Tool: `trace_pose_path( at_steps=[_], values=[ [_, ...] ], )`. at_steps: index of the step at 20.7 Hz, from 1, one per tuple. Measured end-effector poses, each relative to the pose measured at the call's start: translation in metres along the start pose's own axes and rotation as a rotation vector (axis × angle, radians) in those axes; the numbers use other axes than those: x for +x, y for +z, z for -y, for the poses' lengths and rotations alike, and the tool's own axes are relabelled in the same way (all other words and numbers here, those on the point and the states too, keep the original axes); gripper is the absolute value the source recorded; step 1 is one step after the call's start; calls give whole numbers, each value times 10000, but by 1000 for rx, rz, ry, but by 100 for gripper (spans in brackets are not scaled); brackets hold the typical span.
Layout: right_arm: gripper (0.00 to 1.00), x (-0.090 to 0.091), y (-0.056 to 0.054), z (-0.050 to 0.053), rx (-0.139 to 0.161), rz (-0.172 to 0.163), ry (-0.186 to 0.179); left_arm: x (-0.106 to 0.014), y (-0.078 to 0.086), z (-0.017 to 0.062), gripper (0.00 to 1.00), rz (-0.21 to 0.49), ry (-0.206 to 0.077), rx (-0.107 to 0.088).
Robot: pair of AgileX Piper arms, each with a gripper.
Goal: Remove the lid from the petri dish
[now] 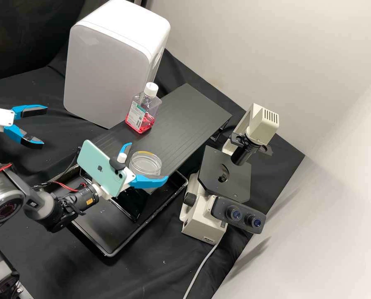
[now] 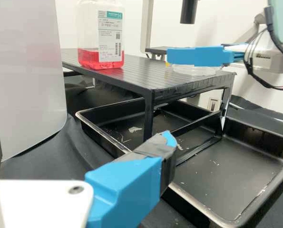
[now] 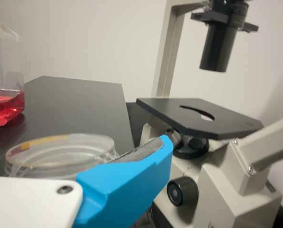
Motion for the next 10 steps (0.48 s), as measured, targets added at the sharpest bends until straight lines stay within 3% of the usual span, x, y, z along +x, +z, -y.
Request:
trace_pose_path(
  at_steps=[10],
  values=[
    [100,217,18,47,6,12,4,12,-4,-13,100,-4,7,-1]
  ],
)
